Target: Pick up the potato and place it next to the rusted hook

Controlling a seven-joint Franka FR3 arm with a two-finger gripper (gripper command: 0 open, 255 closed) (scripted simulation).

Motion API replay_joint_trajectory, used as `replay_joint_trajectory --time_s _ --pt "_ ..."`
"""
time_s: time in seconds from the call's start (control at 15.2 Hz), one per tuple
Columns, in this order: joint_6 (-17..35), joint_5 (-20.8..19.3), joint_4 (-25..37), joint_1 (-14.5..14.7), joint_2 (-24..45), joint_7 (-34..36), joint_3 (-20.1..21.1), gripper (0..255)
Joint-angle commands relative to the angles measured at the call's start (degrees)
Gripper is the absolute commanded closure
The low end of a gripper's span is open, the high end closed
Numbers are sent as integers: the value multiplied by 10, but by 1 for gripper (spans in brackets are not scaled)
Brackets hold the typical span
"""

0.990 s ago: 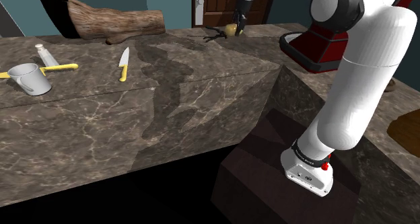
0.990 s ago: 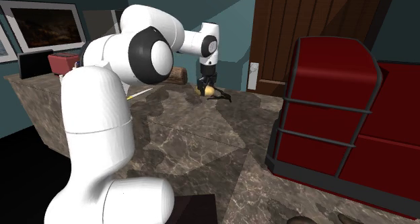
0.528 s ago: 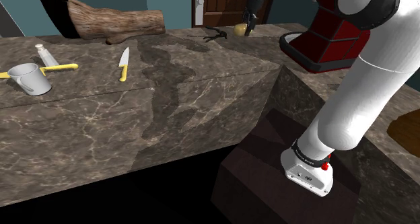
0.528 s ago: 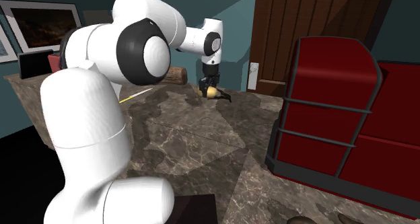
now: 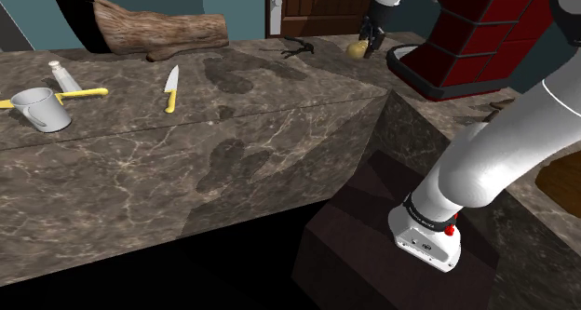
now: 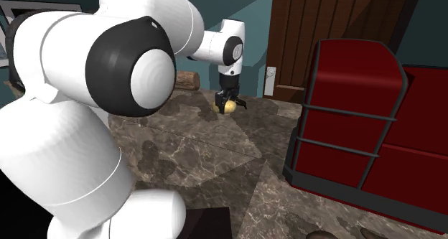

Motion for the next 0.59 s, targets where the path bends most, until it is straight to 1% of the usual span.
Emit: replay_joint_trajectory --time_s 0.0,0.26,0.53 --pt "1 -25 -41 -12 -45 1 1 255" --pt "-11 -66 -105 -43 -128 -3 3 255" --pt "-33 -102 -157 -79 -206 -15 3 255"
